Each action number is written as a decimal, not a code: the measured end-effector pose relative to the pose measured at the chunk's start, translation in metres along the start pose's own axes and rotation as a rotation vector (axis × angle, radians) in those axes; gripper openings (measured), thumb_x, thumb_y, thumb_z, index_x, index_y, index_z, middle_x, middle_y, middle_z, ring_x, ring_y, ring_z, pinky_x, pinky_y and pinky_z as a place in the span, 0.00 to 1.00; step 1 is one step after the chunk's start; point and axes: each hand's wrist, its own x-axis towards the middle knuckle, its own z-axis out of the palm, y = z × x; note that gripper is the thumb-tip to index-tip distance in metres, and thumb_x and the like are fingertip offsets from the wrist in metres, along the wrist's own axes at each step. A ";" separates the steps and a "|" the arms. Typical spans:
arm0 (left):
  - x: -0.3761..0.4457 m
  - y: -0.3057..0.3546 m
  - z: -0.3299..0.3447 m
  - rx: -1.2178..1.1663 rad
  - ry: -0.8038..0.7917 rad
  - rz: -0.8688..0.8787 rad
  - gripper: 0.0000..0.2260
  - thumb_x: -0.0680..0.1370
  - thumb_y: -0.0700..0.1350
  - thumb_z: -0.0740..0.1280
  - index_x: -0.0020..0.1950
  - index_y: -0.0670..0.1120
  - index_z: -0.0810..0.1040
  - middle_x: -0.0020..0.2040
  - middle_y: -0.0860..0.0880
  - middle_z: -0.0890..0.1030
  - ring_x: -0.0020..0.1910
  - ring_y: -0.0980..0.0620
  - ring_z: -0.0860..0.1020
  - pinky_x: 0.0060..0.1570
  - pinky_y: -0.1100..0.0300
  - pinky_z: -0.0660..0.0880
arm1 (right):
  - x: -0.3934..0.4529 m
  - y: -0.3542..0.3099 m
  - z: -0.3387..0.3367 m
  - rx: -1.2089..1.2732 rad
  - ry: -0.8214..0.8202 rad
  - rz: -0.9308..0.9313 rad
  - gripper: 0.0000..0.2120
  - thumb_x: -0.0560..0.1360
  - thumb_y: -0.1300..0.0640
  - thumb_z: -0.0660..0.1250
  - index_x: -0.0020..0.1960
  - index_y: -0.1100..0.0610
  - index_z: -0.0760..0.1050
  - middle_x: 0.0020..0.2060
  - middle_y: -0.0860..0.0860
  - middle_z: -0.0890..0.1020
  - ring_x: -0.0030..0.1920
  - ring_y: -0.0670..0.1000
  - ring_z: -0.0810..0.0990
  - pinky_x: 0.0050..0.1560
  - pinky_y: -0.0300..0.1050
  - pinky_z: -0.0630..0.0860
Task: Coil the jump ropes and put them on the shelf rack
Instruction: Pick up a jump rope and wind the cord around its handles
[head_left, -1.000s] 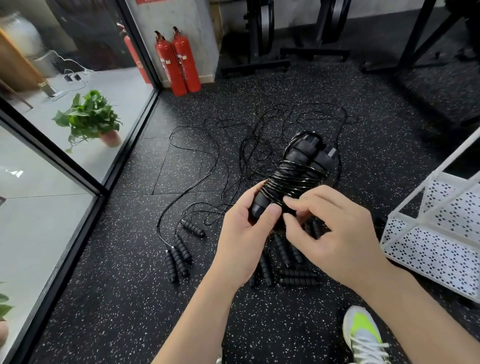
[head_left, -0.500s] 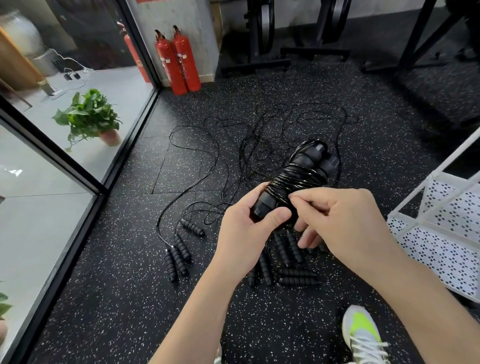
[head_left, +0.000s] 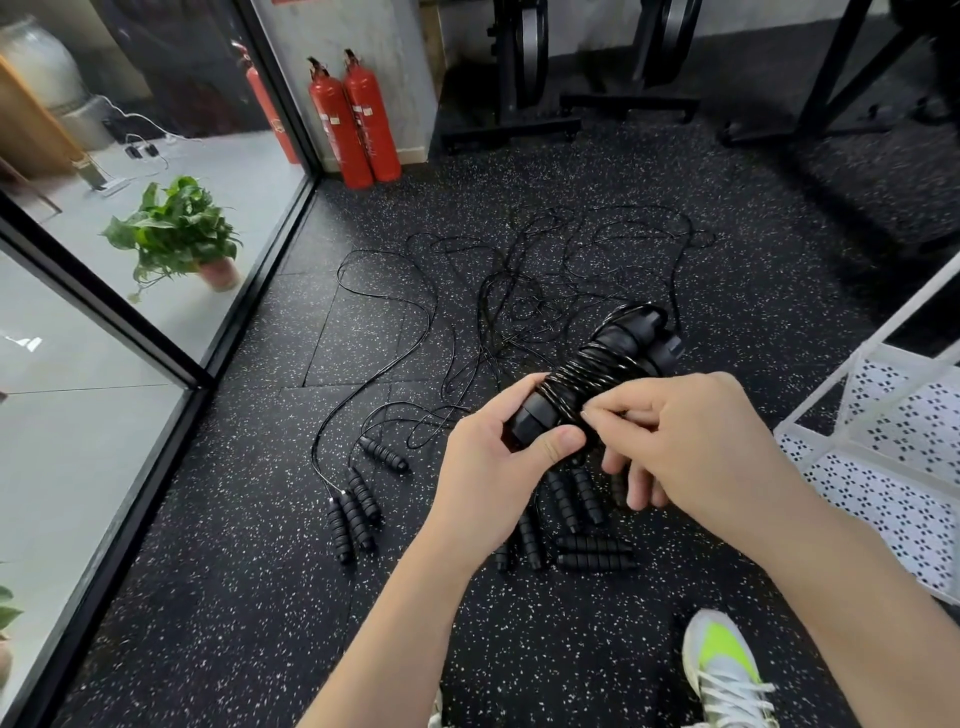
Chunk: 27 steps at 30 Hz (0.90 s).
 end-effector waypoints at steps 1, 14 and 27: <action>0.000 0.000 0.000 -0.001 -0.001 -0.006 0.19 0.77 0.44 0.75 0.57 0.69 0.80 0.52 0.56 0.86 0.55 0.51 0.83 0.62 0.51 0.78 | 0.001 0.001 -0.001 0.013 0.009 0.005 0.09 0.79 0.56 0.69 0.42 0.48 0.85 0.28 0.49 0.84 0.22 0.53 0.80 0.25 0.43 0.77; 0.002 -0.011 0.006 -0.067 -0.025 -0.049 0.20 0.78 0.54 0.72 0.69 0.62 0.77 0.61 0.56 0.84 0.63 0.52 0.81 0.68 0.43 0.74 | -0.002 0.010 0.011 -0.019 0.190 -0.112 0.06 0.75 0.57 0.72 0.41 0.49 0.77 0.26 0.45 0.81 0.22 0.45 0.79 0.28 0.34 0.73; 0.003 -0.022 0.005 -0.334 0.144 -0.143 0.11 0.81 0.42 0.69 0.63 0.52 0.83 0.58 0.45 0.85 0.60 0.41 0.83 0.64 0.35 0.76 | -0.001 0.018 0.017 0.246 0.414 -0.129 0.03 0.75 0.59 0.68 0.43 0.54 0.75 0.24 0.51 0.78 0.22 0.45 0.75 0.28 0.35 0.71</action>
